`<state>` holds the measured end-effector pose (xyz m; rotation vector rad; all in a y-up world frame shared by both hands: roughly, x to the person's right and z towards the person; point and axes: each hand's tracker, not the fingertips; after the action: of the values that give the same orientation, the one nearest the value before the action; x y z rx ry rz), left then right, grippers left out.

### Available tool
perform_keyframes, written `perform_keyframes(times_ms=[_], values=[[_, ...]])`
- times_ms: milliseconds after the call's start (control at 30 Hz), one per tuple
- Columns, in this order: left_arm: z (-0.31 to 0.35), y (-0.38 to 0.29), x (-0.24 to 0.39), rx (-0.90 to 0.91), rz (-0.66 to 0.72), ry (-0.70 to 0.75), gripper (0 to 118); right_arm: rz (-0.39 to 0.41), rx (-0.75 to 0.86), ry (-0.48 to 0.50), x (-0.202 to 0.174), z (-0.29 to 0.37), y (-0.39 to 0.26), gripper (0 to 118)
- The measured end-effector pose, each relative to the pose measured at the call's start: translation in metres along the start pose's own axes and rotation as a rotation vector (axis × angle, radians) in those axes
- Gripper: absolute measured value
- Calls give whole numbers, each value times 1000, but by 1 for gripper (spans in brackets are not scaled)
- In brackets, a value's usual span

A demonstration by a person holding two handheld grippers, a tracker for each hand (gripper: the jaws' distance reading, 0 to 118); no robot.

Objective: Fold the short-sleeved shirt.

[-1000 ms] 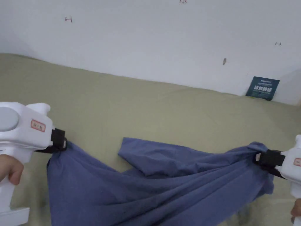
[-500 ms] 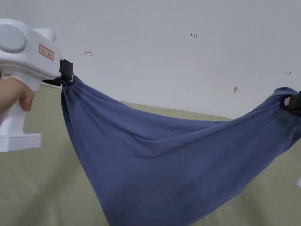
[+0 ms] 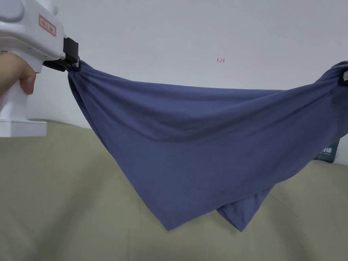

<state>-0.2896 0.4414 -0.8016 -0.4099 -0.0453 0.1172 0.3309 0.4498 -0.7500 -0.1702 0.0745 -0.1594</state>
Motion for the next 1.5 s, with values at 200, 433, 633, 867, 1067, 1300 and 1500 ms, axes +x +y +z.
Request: perform_keyframes(times_ms=[200, 433, 633, 867, 1067, 1300, 1500], values=[[-28, -15, -12, -22, -21, -5, 0, -14, -43, 16, 2, -12, -26, 8], [7, -93, -1, -73, 0, -59, 0, -70, -80, 51, 10, 6, -80, 8], [17, -161, -29, -189, 84, -83, 0, -148, -176, -74, 21, 6, -91, 8], [43, -250, -55, -317, 208, -117, 0, -195, -288, -128, 43, 63, -207, 8], [82, -317, -57, -375, 228, -105, 0, -248, -326, -98, 39, 129, -263, 8], [112, -390, -66, -498, 313, -94, 0, -291, -475, -165, 53, 176, -324, 8], [115, -400, -65, -556, 298, -89, 3, -270, -545, -193, 68, 204, -353, 9]])
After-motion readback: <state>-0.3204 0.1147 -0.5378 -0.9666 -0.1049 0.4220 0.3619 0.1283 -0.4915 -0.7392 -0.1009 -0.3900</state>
